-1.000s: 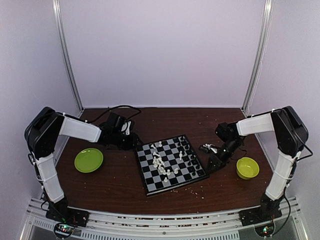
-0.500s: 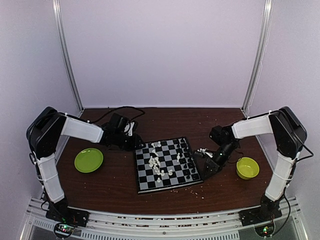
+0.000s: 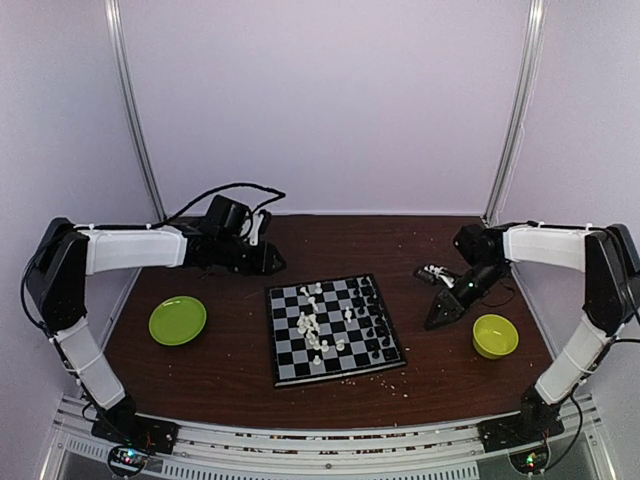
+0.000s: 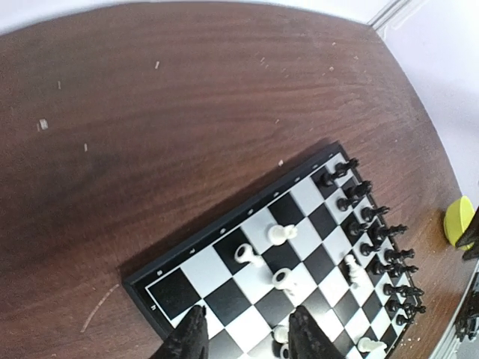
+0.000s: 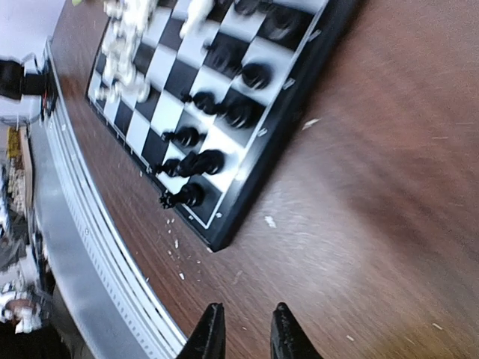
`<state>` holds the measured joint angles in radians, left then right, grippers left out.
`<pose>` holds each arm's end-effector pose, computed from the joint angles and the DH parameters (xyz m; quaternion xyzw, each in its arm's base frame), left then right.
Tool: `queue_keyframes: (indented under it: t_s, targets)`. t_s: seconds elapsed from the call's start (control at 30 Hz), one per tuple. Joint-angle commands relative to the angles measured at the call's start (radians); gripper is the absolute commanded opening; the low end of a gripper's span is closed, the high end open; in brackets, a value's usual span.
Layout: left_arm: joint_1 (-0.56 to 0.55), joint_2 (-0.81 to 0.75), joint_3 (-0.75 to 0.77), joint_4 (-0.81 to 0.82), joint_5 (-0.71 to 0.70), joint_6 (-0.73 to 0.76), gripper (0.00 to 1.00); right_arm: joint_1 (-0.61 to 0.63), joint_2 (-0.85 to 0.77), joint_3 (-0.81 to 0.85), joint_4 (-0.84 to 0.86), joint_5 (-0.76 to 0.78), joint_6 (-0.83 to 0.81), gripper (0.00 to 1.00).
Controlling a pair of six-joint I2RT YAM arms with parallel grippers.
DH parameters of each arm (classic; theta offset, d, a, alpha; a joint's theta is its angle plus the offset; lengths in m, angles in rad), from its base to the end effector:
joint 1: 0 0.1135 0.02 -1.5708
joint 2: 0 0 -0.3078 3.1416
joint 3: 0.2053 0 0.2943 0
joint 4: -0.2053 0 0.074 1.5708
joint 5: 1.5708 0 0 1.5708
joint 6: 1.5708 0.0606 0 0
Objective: Set up the chess pieces on the board
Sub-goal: Move the chessboard to the center of the board, then pick up the chess pile from the chessboard.
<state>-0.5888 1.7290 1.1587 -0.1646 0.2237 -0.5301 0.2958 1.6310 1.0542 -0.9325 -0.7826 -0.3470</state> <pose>0.3602 -0.2567 0.2232 0.0719 0.9065 -0.3005 0.2877 0.2936 0.1341 0.1972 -0.3030 0.8730 0.3804 0.0382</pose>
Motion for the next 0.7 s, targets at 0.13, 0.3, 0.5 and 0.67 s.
queue_keyframes:
  t_s: [0.13,0.3,0.5,0.67]
  targets:
    - [-0.174,-0.066,0.183,-0.178,-0.188,0.194,0.38,-0.166,-0.21,-0.067,0.15,0.016,0.026,0.27]
    - [-0.287,0.012,0.272,-0.221,-0.295,0.161,0.43,-0.206,-0.234,-0.073,0.168,0.046,0.007,0.3]
    - [-0.368,0.176,0.422,-0.326,-0.336,0.109,0.44,-0.228,-0.219,-0.077,0.152,-0.016,-0.004,0.32]
    - [-0.388,0.232,0.44,-0.331,-0.366,0.104,0.44,-0.254,-0.234,-0.087,0.142,-0.045,-0.011,0.33]
